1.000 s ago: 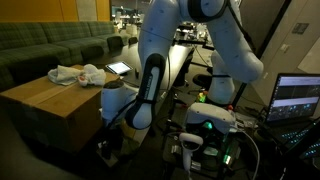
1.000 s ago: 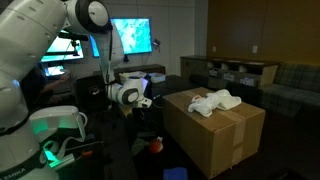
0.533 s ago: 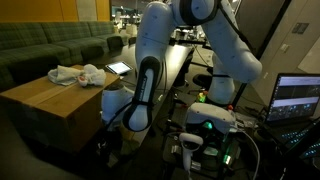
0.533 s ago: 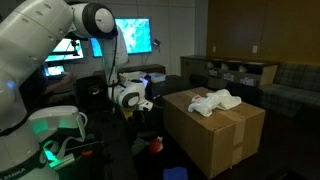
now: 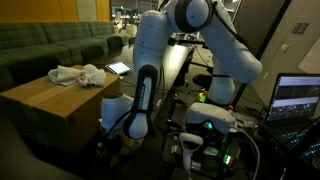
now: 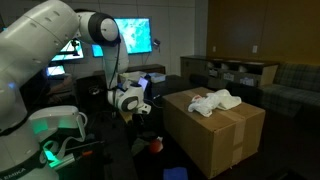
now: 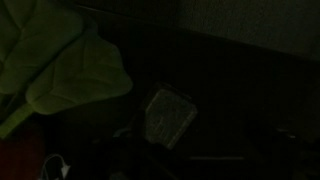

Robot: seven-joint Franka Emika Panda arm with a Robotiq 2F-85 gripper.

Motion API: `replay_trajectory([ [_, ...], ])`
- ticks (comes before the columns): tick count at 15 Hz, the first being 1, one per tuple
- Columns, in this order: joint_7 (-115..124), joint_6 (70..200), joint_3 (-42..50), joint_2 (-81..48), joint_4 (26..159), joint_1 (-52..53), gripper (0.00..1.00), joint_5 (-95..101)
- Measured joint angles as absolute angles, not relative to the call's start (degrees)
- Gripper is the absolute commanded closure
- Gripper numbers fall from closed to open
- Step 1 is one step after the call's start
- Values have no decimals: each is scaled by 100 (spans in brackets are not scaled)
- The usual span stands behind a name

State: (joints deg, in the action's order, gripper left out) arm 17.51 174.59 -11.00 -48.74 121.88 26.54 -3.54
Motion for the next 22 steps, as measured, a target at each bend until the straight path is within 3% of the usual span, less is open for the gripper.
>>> replay_trajectory([
  [22, 1284, 17479, -446, -5369, 11486, 3011, 0, -276],
])
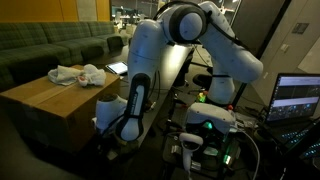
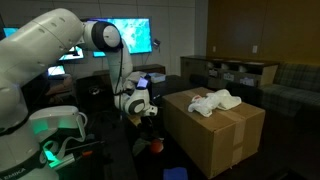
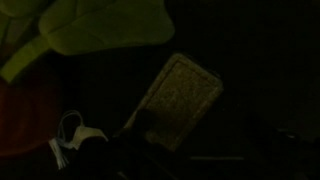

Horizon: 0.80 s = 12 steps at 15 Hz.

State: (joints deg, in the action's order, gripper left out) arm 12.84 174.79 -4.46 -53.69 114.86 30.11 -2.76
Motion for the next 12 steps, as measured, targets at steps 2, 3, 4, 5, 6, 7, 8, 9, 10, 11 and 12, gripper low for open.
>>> replay_trajectory([
  [2, 1254, 17485, -359, -5369, 11489, 3066, 0, -251],
  [3, 1245, 17492, -305, -5369, 11490, 3104, 0, -244],
  [4, 1238, 17503, -244, -5369, 11492, 3152, 0, -240],
  [5, 1234, 17518, -179, -5369, 11496, 3206, 0, -234],
  [6, 1233, 17535, -107, -5370, 11502, 3271, 0, -229],
  [7, 1233, 17560, -38, -5370, 11511, 3336, 0, -226],
  [8, 1233, 17589, 31, -5370, 11522, 3406, 0, -224],
  [9, 1233, 17604, 91, -5370, 11533, 3472, 0, -224],
  [10, 1233, 17617, 142, -5370, 11546, 3532, 0, -224],
  [11, 1233, 17631, 183, -5370, 11564, 3585, 0, -224],
  [12, 1233, 17652, 214, -5371, 11585, 3627, 0, -224],
])
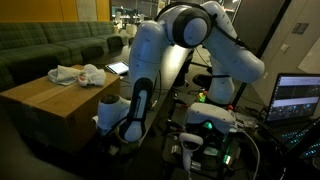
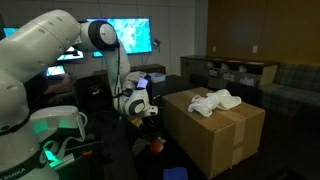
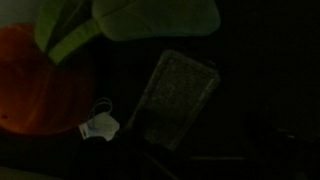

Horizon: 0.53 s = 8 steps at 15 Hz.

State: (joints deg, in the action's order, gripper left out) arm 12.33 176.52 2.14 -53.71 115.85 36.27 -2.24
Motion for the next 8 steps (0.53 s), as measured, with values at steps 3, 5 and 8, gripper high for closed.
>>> replay_trajectory([
  [3, 1233, 17708, 319, -5378, 11635, 3739, 0, -224],
  [5, 1232, 17717, 365, -5378, 11661, 3780, 0, -224],
  [8, 1221, 17736, 370, -5378, 11683, 3790, 9, -224],
])
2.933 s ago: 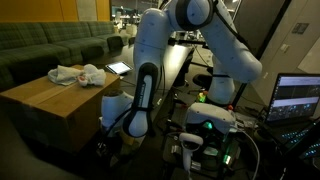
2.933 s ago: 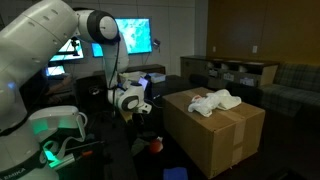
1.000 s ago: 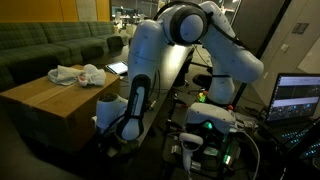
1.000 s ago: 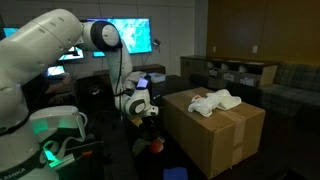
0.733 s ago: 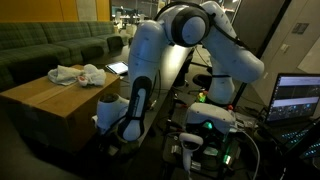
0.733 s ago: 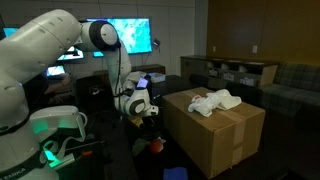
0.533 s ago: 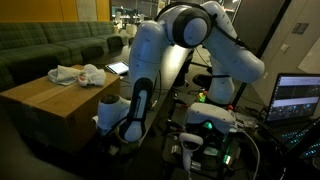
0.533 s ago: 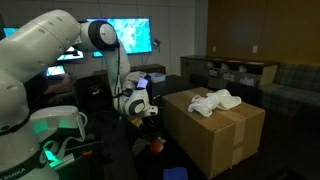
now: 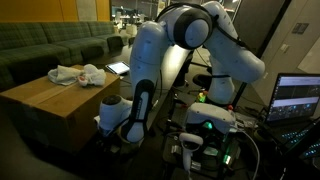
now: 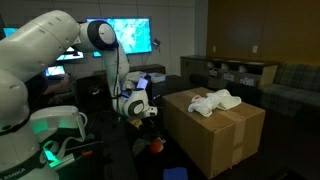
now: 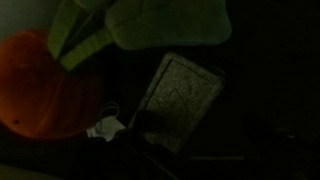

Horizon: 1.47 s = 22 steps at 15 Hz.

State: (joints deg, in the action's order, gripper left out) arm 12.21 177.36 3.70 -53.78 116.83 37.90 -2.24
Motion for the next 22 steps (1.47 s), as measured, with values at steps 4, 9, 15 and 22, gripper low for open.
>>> replay_trajectory([
  [4, 1202, 17777, 386, -5377, 11703, 3797, 49, -224],
  [9, 1173, 17818, 470, -5377, 11721, 3815, 85, -224],
  [15, 1147, 17825, 374, -5378, 11770, 3853, 99, -224],
  [22, 995, 17929, -193, -5312, 11938, 3846, 99, -224],
])
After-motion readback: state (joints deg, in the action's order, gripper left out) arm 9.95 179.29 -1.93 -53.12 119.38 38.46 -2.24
